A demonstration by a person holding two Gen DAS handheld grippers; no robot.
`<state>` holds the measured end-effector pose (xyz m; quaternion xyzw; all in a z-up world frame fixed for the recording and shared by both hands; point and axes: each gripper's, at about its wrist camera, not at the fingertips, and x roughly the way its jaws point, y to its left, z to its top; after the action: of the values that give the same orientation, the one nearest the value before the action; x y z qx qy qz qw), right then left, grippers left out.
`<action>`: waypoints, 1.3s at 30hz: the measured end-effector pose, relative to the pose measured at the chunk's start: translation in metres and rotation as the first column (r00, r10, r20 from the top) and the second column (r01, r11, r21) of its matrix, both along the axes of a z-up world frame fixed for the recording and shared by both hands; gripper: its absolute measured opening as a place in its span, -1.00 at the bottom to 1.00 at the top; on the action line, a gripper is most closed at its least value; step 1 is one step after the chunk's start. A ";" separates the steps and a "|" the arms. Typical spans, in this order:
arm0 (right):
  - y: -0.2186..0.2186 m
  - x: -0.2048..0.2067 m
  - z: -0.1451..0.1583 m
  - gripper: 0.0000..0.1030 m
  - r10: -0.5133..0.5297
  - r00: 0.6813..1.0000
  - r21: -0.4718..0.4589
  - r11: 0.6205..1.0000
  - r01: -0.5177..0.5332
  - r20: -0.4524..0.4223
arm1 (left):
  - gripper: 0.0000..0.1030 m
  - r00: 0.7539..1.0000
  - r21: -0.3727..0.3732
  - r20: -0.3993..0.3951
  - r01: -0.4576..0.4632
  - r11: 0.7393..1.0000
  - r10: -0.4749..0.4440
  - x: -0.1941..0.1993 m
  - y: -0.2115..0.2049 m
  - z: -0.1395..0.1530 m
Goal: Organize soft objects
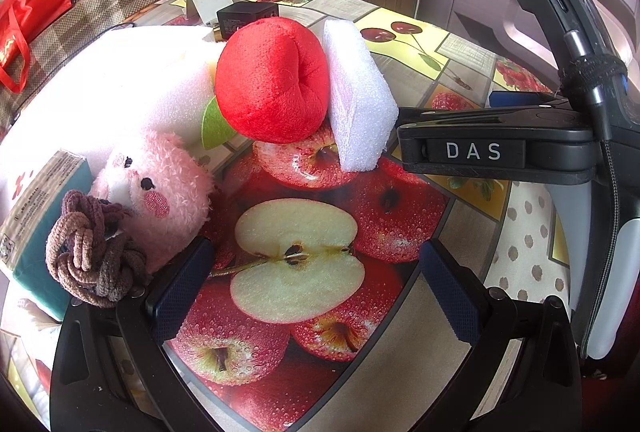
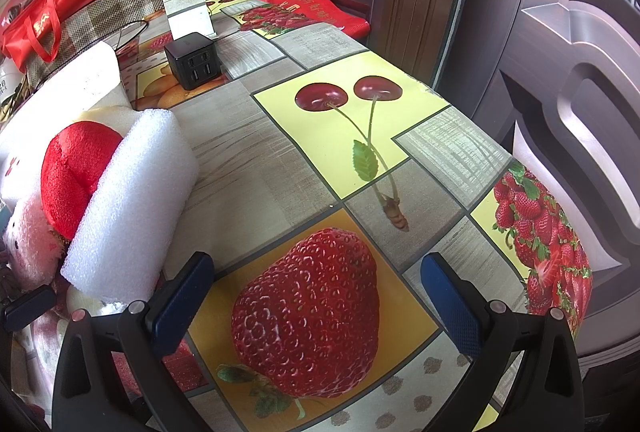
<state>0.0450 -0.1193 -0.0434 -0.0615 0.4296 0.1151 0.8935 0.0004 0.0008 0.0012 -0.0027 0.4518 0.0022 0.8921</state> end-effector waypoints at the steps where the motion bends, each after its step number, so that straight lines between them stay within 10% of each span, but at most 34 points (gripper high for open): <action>1: 0.000 0.000 0.000 1.00 0.000 1.000 0.000 1.000 0.000 0.000 | 0.99 1.000 -0.003 0.000 -0.004 1.000 0.004 -0.002 -0.001 0.001; 13: 0.000 0.000 0.000 1.00 0.000 1.000 0.000 1.000 0.000 0.000 | 0.99 0.944 -0.152 0.330 0.063 0.986 -0.010 -0.091 0.001 0.094; 18: 0.000 0.000 0.000 1.00 0.000 1.000 0.000 1.000 0.000 0.000 | 0.99 0.887 -0.111 0.442 -0.095 0.989 0.135 -0.149 0.047 0.133; 24: 0.001 0.000 0.000 1.00 0.000 1.000 0.000 1.000 0.000 0.000 | 0.99 0.884 -0.043 0.331 -0.336 0.941 0.331 -0.213 0.117 0.100; 30: 0.000 0.000 0.000 1.00 0.002 1.000 0.002 1.000 -0.002 -0.002 | 0.99 0.941 -0.085 0.142 -0.299 0.950 0.309 -0.236 0.104 0.034; 35: 0.000 -0.001 0.003 1.00 0.138 0.990 0.026 0.990 -0.138 0.010 | 0.99 0.929 -0.151 0.133 -0.326 0.933 0.346 -0.239 0.110 0.030; 39: -0.024 -0.023 0.026 1.00 0.196 0.971 0.244 0.943 -0.225 0.140 | 0.93 0.939 -0.217 0.086 -0.309 0.926 0.333 -0.225 0.121 0.035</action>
<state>0.0216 -0.1429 -0.0174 0.0034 0.3504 0.2613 0.8994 -0.2243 0.1214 0.0364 -0.1666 0.3882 0.1026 0.9006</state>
